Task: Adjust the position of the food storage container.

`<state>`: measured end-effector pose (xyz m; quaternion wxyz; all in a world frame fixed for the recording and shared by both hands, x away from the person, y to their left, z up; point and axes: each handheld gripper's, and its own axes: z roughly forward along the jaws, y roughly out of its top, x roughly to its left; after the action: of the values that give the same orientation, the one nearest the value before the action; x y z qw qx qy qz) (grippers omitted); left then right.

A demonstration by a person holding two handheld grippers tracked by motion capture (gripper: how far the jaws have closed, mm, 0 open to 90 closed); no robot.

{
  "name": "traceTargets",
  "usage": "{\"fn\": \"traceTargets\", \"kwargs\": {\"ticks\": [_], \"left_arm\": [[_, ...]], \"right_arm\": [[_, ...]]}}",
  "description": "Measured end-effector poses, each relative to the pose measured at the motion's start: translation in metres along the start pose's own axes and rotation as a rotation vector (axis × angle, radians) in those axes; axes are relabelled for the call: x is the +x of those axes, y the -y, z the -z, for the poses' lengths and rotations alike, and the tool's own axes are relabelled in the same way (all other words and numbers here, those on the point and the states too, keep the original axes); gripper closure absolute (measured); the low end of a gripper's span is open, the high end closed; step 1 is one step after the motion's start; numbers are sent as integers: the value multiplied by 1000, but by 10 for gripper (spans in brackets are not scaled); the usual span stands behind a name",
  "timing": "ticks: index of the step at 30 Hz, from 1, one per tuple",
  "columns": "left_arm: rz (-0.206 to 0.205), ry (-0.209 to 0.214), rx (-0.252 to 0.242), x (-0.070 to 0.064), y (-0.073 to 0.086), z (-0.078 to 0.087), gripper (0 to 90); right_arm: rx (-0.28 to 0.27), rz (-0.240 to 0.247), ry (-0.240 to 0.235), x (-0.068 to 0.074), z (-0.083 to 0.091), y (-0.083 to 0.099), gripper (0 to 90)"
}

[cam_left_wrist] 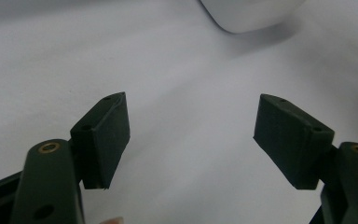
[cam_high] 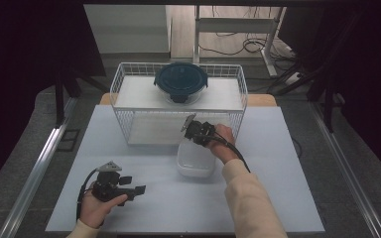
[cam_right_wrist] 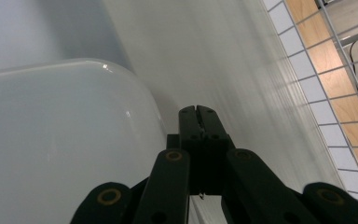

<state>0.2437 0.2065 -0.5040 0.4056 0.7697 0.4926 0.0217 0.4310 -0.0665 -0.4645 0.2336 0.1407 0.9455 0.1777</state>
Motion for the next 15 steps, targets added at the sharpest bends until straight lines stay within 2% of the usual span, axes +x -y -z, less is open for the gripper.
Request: {"fn": "traceTargets", "kwargs": {"ticks": [6, 15], "left_arm": [[-5, 2, 3, -2, 0, -1, 260], [-6, 5, 10, -2, 0, -3, 260]], "right_arm": [[2, 36, -27, 10, 4, -3, 896], [-9, 106, -96, 25, 13, -5, 895]]}}
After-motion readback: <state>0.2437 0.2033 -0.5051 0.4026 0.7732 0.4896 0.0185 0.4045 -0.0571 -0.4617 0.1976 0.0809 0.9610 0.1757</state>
